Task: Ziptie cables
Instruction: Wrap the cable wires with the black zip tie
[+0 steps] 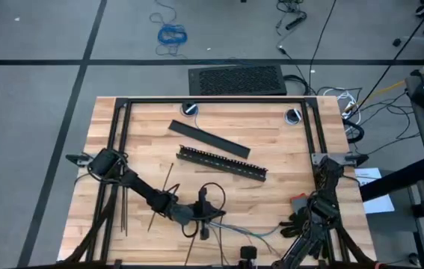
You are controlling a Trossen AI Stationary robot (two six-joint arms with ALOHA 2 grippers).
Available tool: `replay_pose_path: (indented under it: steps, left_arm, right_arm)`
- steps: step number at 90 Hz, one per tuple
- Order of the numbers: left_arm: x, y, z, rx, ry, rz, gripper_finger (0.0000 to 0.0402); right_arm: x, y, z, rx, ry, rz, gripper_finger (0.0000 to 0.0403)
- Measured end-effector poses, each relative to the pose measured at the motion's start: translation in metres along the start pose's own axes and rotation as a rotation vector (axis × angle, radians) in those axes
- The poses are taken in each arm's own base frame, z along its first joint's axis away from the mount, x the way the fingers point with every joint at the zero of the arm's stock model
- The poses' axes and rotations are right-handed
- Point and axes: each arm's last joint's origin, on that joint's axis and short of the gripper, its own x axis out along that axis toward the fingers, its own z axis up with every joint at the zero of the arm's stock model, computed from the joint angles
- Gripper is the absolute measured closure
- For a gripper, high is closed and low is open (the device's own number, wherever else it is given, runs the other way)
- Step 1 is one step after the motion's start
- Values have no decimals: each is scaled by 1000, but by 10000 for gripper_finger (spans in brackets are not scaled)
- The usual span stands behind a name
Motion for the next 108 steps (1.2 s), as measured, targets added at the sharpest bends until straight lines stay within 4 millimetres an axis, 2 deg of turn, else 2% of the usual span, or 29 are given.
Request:
replay_pose_path:
  steps: [18, 45, 68, 87, 108]
  left_arm:
    - [0, 0, 0, 4, 0, 0, 402]
    - [0, 0, 0, 4, 0, 0, 402]
    - [0, 0, 0, 4, 0, 0, 402]
    - [0, 0, 0, 3, 0, 1, 402]
    - [0, 0, 0, 10, 0, 1, 402]
  right_arm:
    - [1, -1, 0, 14, 22, 7, 396]
    - [-2, -1, 1, 39, 45, 27, 402]
    - [-23, 1, 9, 29, 46, 22, 403]
    - [-23, -25, 11, -11, 147, -176, 403]
    - [-13, -61, 27, -50, 224, -373, 403]
